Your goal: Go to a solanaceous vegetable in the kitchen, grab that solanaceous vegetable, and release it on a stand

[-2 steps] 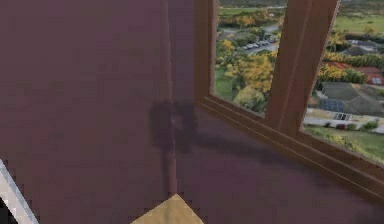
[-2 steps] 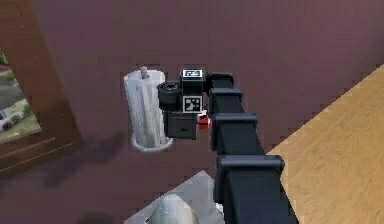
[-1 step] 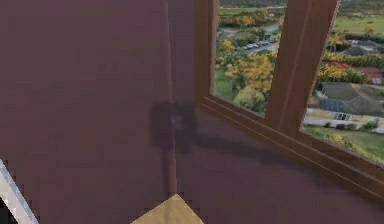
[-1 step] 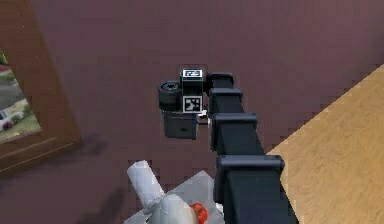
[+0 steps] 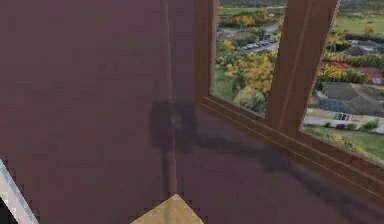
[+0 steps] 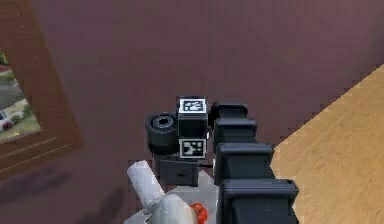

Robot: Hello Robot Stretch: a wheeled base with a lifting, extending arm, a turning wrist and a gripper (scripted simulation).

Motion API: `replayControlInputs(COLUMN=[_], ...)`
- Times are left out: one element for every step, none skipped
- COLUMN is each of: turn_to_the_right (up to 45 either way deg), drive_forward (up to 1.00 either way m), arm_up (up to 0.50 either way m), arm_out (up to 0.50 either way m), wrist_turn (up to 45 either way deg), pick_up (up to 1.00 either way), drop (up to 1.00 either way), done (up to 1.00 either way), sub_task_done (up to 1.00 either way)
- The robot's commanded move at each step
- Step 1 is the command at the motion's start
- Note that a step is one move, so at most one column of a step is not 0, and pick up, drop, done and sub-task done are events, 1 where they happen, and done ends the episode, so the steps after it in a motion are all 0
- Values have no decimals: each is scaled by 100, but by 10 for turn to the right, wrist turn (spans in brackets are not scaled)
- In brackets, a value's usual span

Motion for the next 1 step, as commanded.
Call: replayControlInputs(turn_to_the_right=[0], drive_forward=[0], arm_up=[0], arm_out=[0], wrist_turn=[0], pick_up=[0], drop=[0], done=[100], sub_task_done=[0])
